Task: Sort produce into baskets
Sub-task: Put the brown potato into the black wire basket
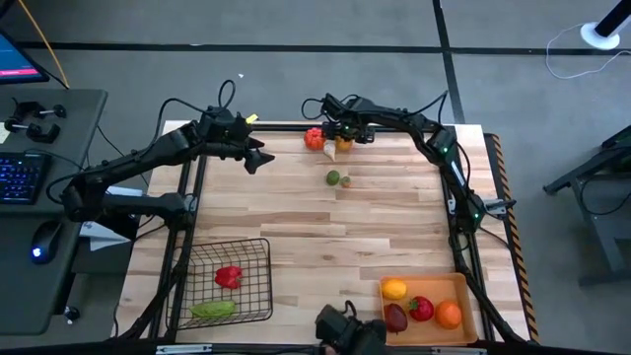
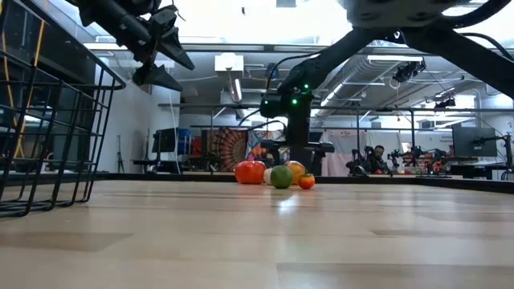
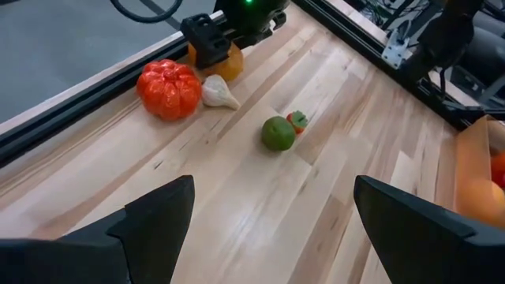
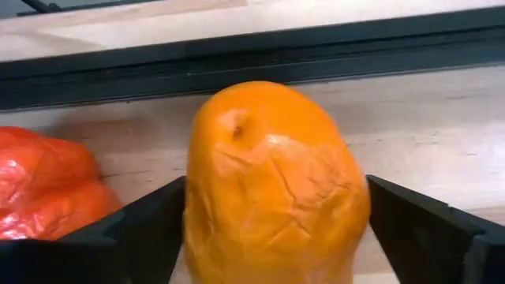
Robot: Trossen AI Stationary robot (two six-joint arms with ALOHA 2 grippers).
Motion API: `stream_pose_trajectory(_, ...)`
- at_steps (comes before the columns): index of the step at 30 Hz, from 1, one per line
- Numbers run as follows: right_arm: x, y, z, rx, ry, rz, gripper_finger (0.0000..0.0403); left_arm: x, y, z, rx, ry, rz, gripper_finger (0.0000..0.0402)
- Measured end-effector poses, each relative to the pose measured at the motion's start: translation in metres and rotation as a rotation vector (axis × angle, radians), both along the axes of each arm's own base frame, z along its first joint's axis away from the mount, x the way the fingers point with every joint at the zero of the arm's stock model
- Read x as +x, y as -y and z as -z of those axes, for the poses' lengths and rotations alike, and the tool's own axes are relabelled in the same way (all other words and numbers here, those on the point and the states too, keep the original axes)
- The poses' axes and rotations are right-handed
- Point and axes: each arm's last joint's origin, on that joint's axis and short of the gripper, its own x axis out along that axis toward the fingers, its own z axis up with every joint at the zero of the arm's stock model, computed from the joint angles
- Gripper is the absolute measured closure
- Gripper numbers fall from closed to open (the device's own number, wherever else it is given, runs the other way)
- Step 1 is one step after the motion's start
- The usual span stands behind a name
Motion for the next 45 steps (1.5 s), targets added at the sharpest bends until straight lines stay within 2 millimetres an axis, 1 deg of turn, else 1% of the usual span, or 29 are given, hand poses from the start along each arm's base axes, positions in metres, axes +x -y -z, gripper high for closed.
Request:
stream_pose_trajectory(2, 0.0, 0.001, 0.0, 0.005, 0.01, 0.006, 0.008, 0.0, 0.0, 0.0, 0.0, -0.001, 0.0, 0.0064)
stream_pose_trajectory(5, 0.0, 0.001, 0.0, 0.005, 0.009, 0.004, 0.0157, 0.0, 0.0, 0.0, 0.001, -0.001, 0.001, 0.0064)
stream_pose_trajectory(6, 0.0, 0.0, -0.001, 0.007, 0.01, -0.004, 0.0171, 0.0, 0.0, 0.0, 0.001, -0.001, 0.001, 0.0064)
stream_pose_trajectory(8, 0.002, -0.003, -0.005, 0.012, 0.005, -0.038, 0.0171, 0.0, 0.0, 0.0, 0.001, -0.001, 0.001, 0.0064)
stream_pose_trajectory(10, 0.005, -0.01, -0.017, -0.007, -0.001, -0.099, 0.0171, 0.0, 0.0, 0.0, 0.0, -0.002, 0.001, 0.0064)
stream_pose_trajectory(13, 0.009, -0.026, -0.057, -0.068, 0.01, -0.203, 0.0171, 0.0, 0.0, 0.001, 0.007, -0.011, 0.008, 0.0064)
stream_pose_trajectory(15, 0.007, -0.044, -0.089, -0.114, 0.004, -0.292, 0.0171, -0.001, 0.0, 0.001, 0.015, -0.021, 0.018, 0.0064)
stream_pose_trajectory(17, 0.003, -0.067, -0.117, -0.137, -0.002, -0.371, 0.0171, -0.001, 0.001, 0.002, 0.017, -0.026, 0.021, 0.0064)
stream_pose_trajectory(20, -0.003, -0.114, -0.157, -0.153, 0.035, -0.453, 0.0171, 0.0, 0.0, 0.003, 0.019, -0.001, 0.024, 0.0064)
stream_pose_trajectory(23, -0.015, -0.163, -0.183, -0.145, 0.058, -0.487, 0.0171, 0.004, 0.0, 0.005, 0.001, 0.085, 0.055, 0.0064)
stream_pose_trajectory(25, -0.023, -0.194, -0.19, -0.142, 0.031, -0.492, 0.0171, 0.008, 0.002, 0.005, -0.018, 0.165, 0.09, 0.0064)
stream_pose_trajectory(28, -0.038, -0.237, -0.194, -0.125, -0.054, -0.508, 0.0171, 0.016, 0.008, 0.01, -0.053, 0.287, 0.129, 0.0064)
stream_pose_trajectory(30, -0.048, -0.262, -0.191, -0.095, -0.116, -0.531, 0.0171, 0.02, 0.013, 0.014, -0.081, 0.353, 0.137, 0.0064)
stream_pose_trajectory(34, -0.068, -0.312, -0.176, 0.006, -0.168, -0.636, 0.0171, 0.027, 0.028, 0.023, -0.153, 0.434, 0.158, 0.0064)
stream_pose_trajectory(37, -0.093, -0.349, -0.164, 0.093, -0.176, -0.726, 0.0171, 0.032, 0.042, 0.03, -0.196, 0.443, 0.134, 0.0064)
stream_pose_trajectory(41, -0.132, -0.396, -0.152, 0.175, -0.081, -0.827, 0.0171, 0.038, 0.061, 0.032, -0.208, 0.439, 0.069, 0.0064)
stream_pose_trajectory(43, -0.152, -0.415, -0.151, 0.197, -0.001, -0.856, 0.0171, 0.041, 0.071, 0.031, -0.232, 0.458, 0.027, 0.0064)
stream_pose_trajectory(45, -0.17, -0.429, -0.15, 0.211, 0.069, -0.875, 0.0171, 0.044, 0.08, 0.028, -0.246, 0.498, -0.005, 0.0064)
